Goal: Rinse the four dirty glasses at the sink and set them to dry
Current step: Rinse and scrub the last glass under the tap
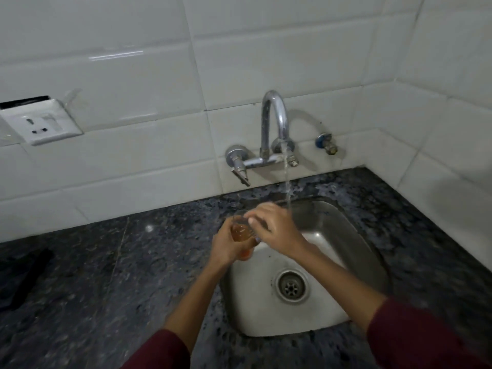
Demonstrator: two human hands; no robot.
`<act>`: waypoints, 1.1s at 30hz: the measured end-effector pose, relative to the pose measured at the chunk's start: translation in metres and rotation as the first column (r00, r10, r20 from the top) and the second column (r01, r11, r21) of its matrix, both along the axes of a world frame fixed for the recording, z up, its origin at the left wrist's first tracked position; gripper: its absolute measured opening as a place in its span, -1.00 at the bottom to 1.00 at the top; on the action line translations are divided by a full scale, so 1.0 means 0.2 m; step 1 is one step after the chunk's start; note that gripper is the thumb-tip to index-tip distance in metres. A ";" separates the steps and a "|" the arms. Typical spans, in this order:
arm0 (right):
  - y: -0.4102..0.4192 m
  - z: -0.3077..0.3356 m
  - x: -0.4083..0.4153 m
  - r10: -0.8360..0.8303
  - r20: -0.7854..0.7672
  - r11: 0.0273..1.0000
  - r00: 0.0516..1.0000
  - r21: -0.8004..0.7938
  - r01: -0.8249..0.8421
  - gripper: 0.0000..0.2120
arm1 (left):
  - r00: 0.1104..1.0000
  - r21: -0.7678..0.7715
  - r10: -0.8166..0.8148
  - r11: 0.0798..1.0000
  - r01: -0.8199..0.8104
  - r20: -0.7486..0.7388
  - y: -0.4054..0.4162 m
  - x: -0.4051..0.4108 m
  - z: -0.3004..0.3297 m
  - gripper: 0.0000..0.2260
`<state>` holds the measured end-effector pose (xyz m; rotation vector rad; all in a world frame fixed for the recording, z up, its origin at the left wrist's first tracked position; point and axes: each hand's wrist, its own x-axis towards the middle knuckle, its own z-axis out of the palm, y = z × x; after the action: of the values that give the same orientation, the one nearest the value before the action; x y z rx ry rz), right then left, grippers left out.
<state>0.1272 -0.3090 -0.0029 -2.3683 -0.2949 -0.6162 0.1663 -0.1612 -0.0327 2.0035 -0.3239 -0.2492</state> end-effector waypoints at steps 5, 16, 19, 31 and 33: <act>-0.18 -0.05 -0.12 -0.098 -0.242 0.968 0.965 -0.250 0.035 -0.61 | 0.984 -0.047 -0.172 0.984 0.170 -0.045 -0.22 0.01 -0.03 -0.37; -0.22 0.05 -0.04 -0.116 -0.456 0.838 0.882 0.432 0.334 -0.81 | 0.959 -0.557 -0.028 0.819 -0.139 -0.281 -0.32 0.02 -0.07 -0.77; -0.20 -0.04 -0.09 0.057 -0.407 0.945 0.911 0.317 0.083 -0.78 | 0.812 -0.574 -0.079 0.747 -0.335 -0.578 -0.29 0.08 -0.07 -0.86; -0.16 -0.06 -0.05 0.100 -0.390 0.980 0.915 0.200 -0.022 -0.79 | 0.639 -0.455 0.006 0.696 -0.555 -0.770 -0.36 0.19 -0.05 -0.81; -0.24 -0.13 -0.06 0.054 -0.292 0.977 0.955 -0.184 -0.111 -0.80 | 0.485 -0.394 -0.107 0.743 -0.541 -0.868 -0.35 0.21 -0.03 -0.75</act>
<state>0.1155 -0.3563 -0.0288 -2.5808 -0.3372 -0.2065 0.2087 -0.2307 -0.0397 0.9967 0.4915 -0.8139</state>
